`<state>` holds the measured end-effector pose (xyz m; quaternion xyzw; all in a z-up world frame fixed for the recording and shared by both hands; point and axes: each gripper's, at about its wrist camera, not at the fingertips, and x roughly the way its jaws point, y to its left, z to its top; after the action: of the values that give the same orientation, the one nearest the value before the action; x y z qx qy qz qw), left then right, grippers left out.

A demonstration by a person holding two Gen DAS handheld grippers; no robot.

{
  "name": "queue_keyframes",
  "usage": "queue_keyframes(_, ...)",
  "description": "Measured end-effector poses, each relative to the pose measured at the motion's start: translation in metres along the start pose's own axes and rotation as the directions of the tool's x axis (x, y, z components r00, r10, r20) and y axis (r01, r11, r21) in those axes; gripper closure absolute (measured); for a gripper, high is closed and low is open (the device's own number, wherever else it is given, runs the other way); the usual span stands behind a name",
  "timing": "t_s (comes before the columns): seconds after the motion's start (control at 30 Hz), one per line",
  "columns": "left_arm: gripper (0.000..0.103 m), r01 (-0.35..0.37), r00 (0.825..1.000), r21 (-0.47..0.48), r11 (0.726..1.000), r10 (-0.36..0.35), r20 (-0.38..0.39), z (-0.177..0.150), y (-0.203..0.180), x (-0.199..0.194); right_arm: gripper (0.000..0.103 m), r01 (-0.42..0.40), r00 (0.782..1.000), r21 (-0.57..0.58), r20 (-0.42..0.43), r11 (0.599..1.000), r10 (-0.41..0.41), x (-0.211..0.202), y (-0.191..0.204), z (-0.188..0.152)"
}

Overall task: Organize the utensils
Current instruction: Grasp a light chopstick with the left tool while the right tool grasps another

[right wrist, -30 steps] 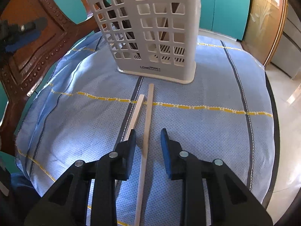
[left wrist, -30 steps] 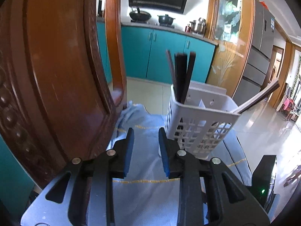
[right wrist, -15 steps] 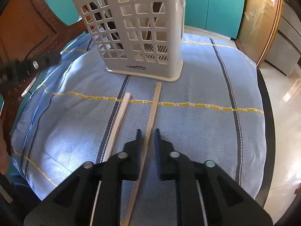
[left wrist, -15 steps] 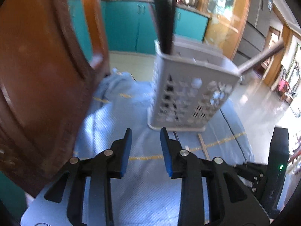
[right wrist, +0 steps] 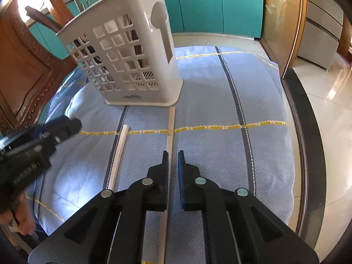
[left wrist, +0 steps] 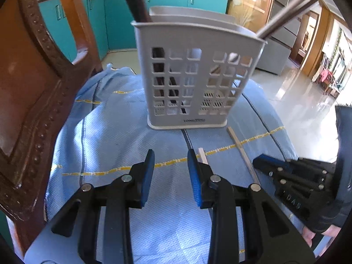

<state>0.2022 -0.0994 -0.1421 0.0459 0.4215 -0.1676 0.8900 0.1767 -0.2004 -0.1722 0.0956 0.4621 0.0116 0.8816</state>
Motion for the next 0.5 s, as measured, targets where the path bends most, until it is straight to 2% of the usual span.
queue_keyframes(0.17,0.07,0.009,0.999,0.033,0.999,-0.008,-0.04,-0.007,-0.014,0.01,0.08,0.022,0.999,0.043,0.025,0.999,-0.023,-0.003,-0.006,0.003)
queue_keyframes(0.27,0.07,0.039,0.996,0.04,0.998,-0.035,-0.083,-0.013,-0.022,0.022,0.08,0.025,0.999,0.079,0.045,0.997,-0.029,-0.007,-0.014,0.006)
queue_keyframes(0.33,0.069,0.092,0.987,0.015,0.996,-0.089,-0.135,-0.018,-0.025,0.032,0.08,0.023,0.998,0.092,0.051,0.995,-0.027,-0.009,-0.017,0.006)
queue_keyframes(0.4,0.067,0.103,0.982,0.008,0.995,-0.1,-0.158,-0.023,-0.028,0.039,0.079,0.023,0.998,0.095,0.052,0.995,-0.028,-0.01,-0.017,0.006)
queue_keyframes(0.5,0.066,0.087,0.985,0.036,0.996,-0.08,-0.152,-0.025,-0.034,0.039,0.079,0.02,0.998,0.09,0.051,0.996,-0.025,-0.009,-0.015,0.007)
